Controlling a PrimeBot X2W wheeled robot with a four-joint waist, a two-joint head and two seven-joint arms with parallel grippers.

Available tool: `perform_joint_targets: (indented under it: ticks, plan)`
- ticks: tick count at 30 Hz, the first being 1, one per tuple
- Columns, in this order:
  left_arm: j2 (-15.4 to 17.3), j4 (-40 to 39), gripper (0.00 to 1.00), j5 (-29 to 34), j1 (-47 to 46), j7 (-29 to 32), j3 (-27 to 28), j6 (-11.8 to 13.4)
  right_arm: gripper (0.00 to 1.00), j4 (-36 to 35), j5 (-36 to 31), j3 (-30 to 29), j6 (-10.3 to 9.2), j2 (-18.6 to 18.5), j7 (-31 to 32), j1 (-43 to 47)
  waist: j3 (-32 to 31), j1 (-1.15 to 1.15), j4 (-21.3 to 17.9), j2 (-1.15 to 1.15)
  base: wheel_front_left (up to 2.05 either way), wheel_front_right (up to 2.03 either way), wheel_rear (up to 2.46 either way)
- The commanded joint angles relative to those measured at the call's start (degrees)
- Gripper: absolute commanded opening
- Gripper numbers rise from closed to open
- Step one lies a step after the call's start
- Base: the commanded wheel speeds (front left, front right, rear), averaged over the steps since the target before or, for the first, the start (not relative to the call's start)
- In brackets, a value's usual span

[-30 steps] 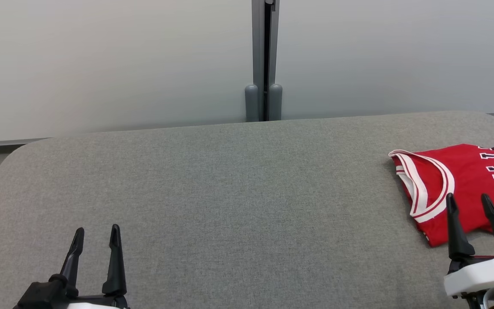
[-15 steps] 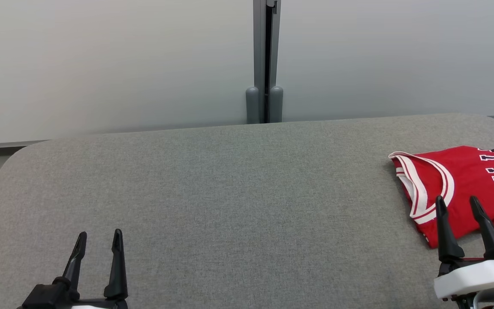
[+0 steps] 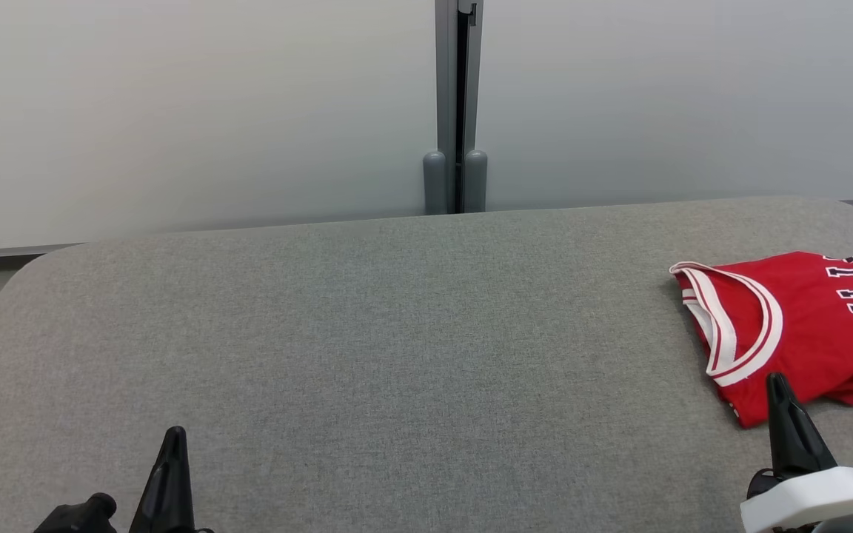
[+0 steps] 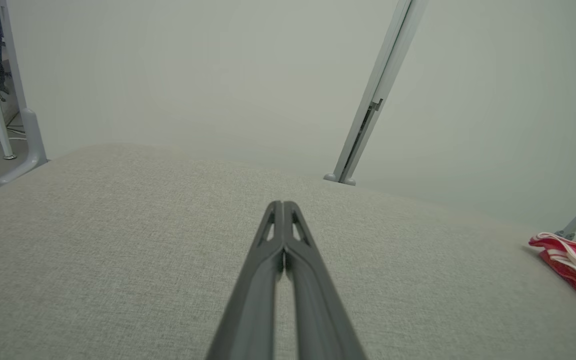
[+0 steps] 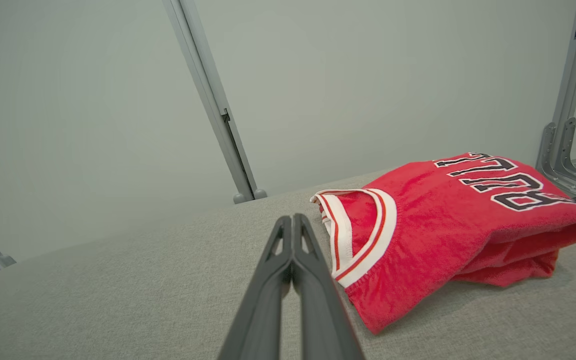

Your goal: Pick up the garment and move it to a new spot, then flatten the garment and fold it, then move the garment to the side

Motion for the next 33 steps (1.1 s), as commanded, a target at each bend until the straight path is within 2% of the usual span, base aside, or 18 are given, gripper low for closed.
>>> perform_joint_targets:
  ticks: [1, 33]
  plan:
    - [0.3, -0.7, 0.0, -2.3, -2.1, 0.4, 0.5, -0.3, 0.0, -1.0, 2.1, -0.6, 0.0, -0.3, 0.6, -1.6, 0.0, 0.0, 0.0, 0.0, 0.0, 0.0, 0.0]
    - [0.5, 0.8, 0.0, -31.0, -6.9, 7.8, 1.9, -1.5, 0.0, -1.3, 28.6, -3.9, 0.0, 2.2, 8.2, -3.2, 1.0, 0.0, 0.2, 0.0, 0.0, 0.0, 0.0]
